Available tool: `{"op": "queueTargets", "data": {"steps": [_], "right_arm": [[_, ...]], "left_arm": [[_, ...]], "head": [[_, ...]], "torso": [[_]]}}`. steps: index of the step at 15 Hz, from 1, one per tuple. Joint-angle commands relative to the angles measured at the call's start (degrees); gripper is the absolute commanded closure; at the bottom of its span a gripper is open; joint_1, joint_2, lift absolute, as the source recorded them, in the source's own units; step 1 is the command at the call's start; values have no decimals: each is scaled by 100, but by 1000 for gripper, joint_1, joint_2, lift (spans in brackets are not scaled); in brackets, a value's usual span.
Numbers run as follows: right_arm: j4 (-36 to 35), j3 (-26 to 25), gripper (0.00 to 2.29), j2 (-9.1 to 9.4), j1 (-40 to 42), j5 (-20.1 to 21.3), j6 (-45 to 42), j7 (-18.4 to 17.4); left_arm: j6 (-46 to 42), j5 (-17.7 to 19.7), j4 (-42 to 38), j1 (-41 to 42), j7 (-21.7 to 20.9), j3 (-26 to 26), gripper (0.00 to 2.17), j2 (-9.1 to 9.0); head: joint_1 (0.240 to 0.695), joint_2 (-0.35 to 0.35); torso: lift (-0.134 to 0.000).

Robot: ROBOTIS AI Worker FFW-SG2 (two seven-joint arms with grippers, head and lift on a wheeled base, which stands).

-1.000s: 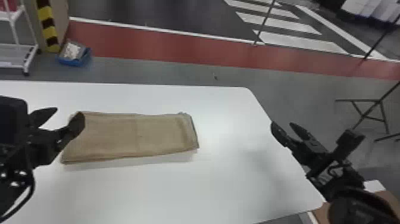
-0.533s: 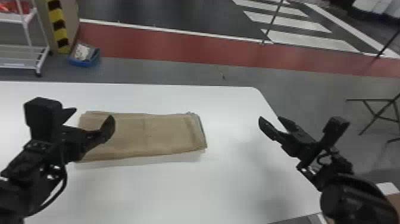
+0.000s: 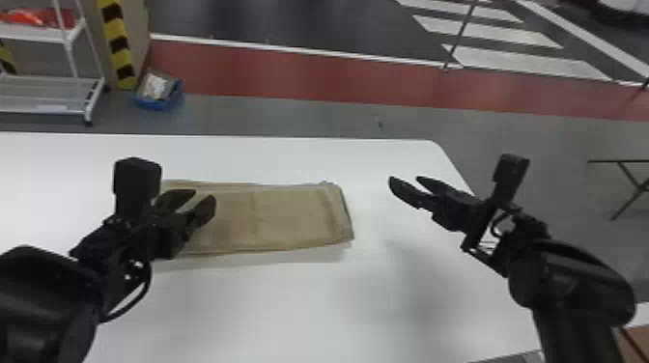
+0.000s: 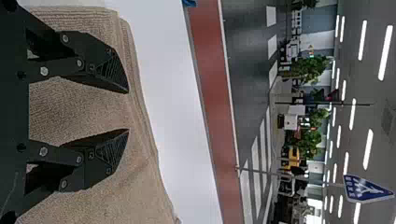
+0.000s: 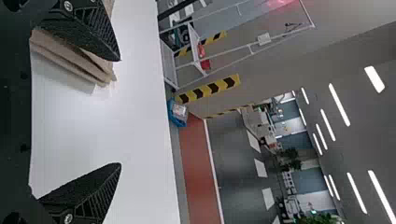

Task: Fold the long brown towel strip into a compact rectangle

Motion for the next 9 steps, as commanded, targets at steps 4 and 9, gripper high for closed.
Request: {"op": "queueTargets", "data": {"steps": [4, 9], "right_arm": [[63, 426, 134, -88, -672, 65, 1443, 219], [345, 777, 154, -88, -1138, 610, 2357, 386]], "left_arm": [[39, -1, 106, -34, -92, 66, 2064, 50], [373, -36, 115, -34, -223, 136, 2064, 68]], "head": [[695, -176], [695, -146]], "torso": [[-128], [-128]]}}
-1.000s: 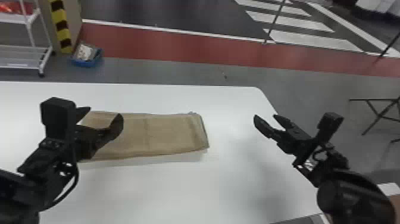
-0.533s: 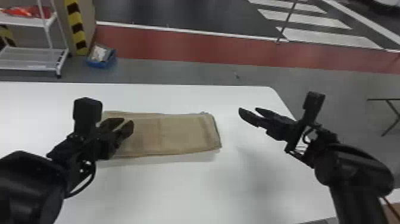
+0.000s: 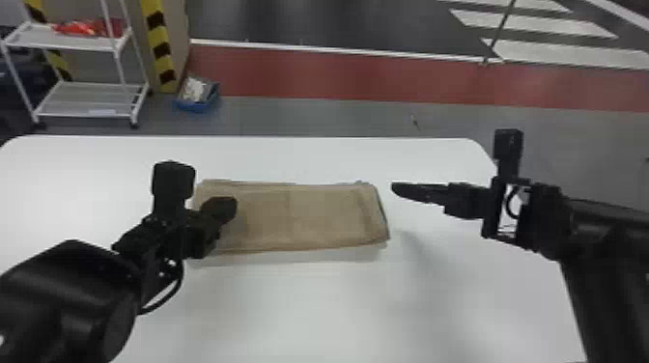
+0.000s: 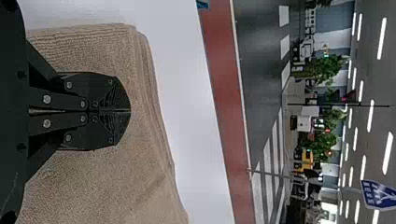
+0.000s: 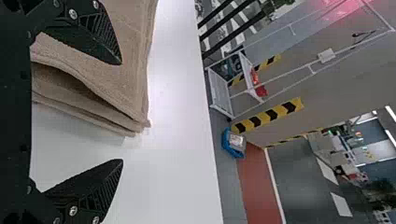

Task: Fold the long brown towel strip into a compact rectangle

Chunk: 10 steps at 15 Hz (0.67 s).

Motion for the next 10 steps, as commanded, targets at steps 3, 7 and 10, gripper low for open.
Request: {"op": "queueTargets", "data": {"steps": [3, 7, 10], "right_arm": [[531, 362, 205, 87, -375, 444, 42, -6], [936, 634, 397, 175, -586, 717, -134, 3], [971, 714, 410, 183, -630, 875, -46, -6]], "left_arm": [[137, -38, 73, -7, -88, 5, 2064, 0], [155, -47, 99, -7, -88, 5, 2064, 0], [137, -56, 99, -7, -88, 5, 2064, 0]], "head": [[695, -138], [695, -125], [695, -114]], "torso": [[-128], [-128], [-128]]}}
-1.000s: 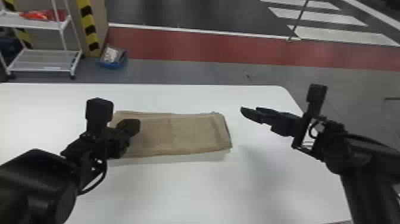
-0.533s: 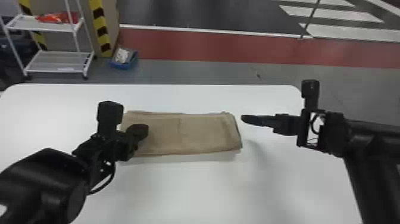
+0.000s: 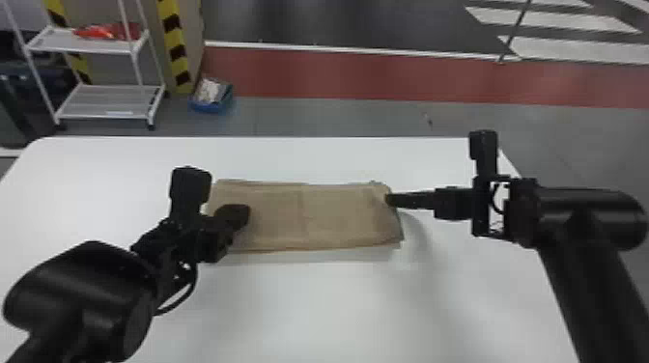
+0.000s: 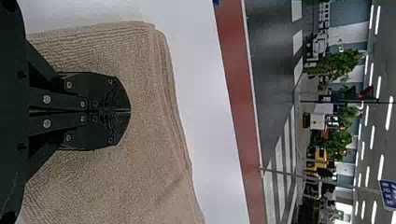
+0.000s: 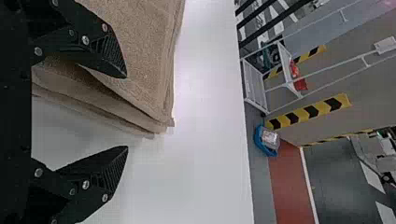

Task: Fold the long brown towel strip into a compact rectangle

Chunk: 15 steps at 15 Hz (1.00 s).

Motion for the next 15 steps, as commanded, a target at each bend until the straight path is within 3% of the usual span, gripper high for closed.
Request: {"op": "queueTargets", "data": {"steps": [1, 7, 10, 12, 15], "right_arm": [[11, 24, 410, 2, -13, 79, 45, 8], [222, 472, 471, 2, -259, 202, 327, 8], [381, 604, 559, 196, -417, 448, 379, 140], [468, 701, 596, 231, -531, 474, 450, 219], [556, 648, 1079, 240, -619, 465, 502, 412]], "left_arm": [[-5, -7, 9, 3, 0, 0, 2064, -9], [-5, -15, 106, -32, 0, -9, 2064, -61], [30, -15, 106, -41, 9, -9, 2064, -61], [101, -15, 106, -49, 0, -9, 2064, -61], [277, -15, 106, -67, 0, -9, 2064, -61]], "head": [[695, -114], [695, -109], [695, -94], [695, -83], [695, -68]], "torso": [[-128], [-128], [-128], [-128], [-128]]}}
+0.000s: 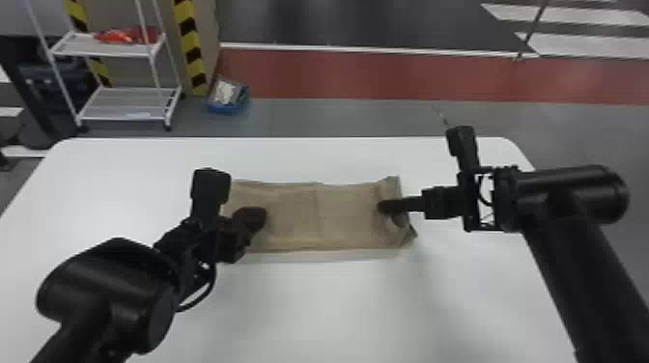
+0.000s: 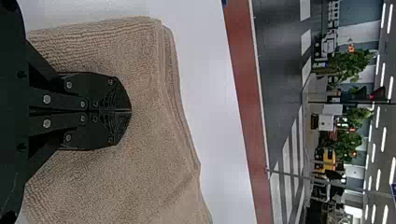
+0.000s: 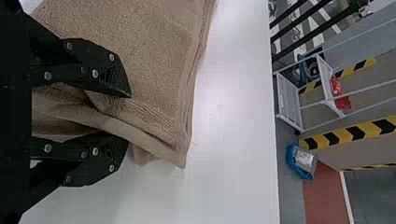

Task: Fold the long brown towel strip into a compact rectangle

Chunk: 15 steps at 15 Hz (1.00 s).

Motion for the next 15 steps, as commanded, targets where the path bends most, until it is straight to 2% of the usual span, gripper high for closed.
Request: {"op": "queueTargets", "data": {"steps": [1, 3, 8, 10, 12, 14, 15], "right_arm": [[52, -63, 1237, 3, -43, -24, 45, 127], [43, -142, 1382, 3, 0, -103, 63, 311], [-678, -213, 1389, 3, 9, -297, 889, 461], [-810, -213, 1389, 3, -61, -525, 1065, 452], [-810, -248, 1386, 3, -158, -534, 1100, 408], [-792, -415, 1386, 11, -281, -534, 1487, 276], [-792, -494, 1389, 11, -325, -534, 1663, 232]], "left_arm": [[62, 0, 1, -1, 0, 0, 2064, 1], [97, 0, 1, -1, 0, 0, 2064, 1], [203, 35, 1, -1, 0, -26, 2064, 1], [308, 105, -26, 16, 0, 0, 2064, 1], [256, 158, -122, 95, 0, 114, 2064, 1], [220, 184, -439, 113, -61, 167, 2064, 54], [273, 404, -580, 131, -96, 255, 2064, 62]], "head": [[695, -66], [695, -61], [695, -57], [695, -49], [695, -43], [695, -39], [695, -44]], "torso": [[-128], [-128], [-128], [-128], [-128], [-128], [-128]]}}
